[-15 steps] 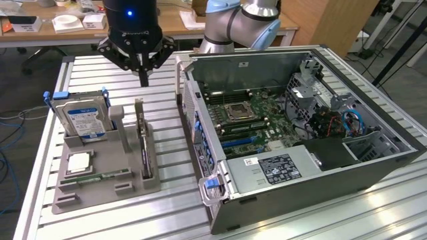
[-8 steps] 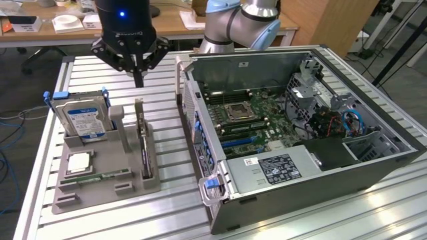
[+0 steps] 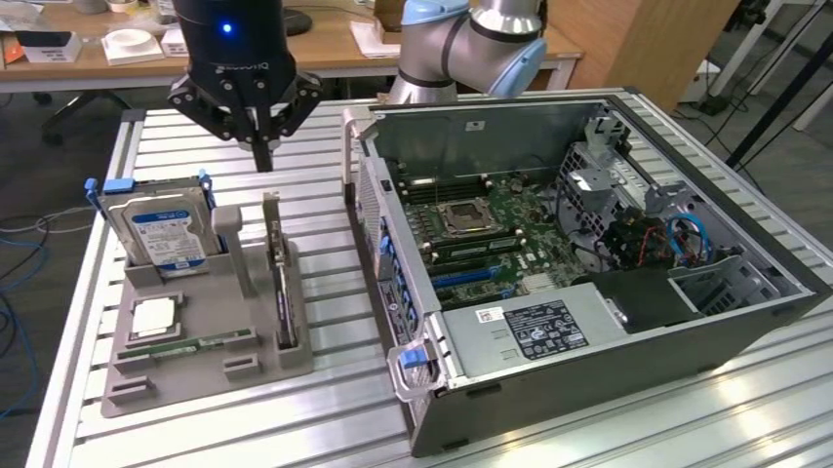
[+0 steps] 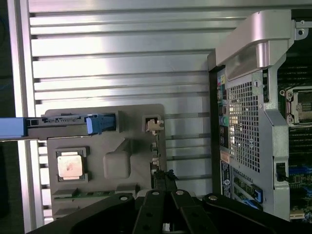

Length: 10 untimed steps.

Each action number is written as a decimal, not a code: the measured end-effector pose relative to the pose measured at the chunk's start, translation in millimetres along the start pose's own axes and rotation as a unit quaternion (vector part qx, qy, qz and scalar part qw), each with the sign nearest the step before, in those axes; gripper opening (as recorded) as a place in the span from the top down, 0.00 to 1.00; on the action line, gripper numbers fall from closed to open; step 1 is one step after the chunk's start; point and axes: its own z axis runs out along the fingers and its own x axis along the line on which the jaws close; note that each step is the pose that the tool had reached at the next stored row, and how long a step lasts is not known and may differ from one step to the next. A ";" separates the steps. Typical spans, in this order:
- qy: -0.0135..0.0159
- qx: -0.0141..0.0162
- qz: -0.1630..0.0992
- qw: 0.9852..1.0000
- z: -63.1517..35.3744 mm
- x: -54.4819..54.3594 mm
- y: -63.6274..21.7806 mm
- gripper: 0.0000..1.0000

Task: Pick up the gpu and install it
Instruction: 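Reach for the gpu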

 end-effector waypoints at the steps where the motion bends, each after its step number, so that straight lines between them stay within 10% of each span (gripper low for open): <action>1: 0.000 0.000 0.000 1.000 0.0 0.4 0.0 0.89; 10: 0.000 0.000 0.000 1.000 0.0 0.4 0.0 0.89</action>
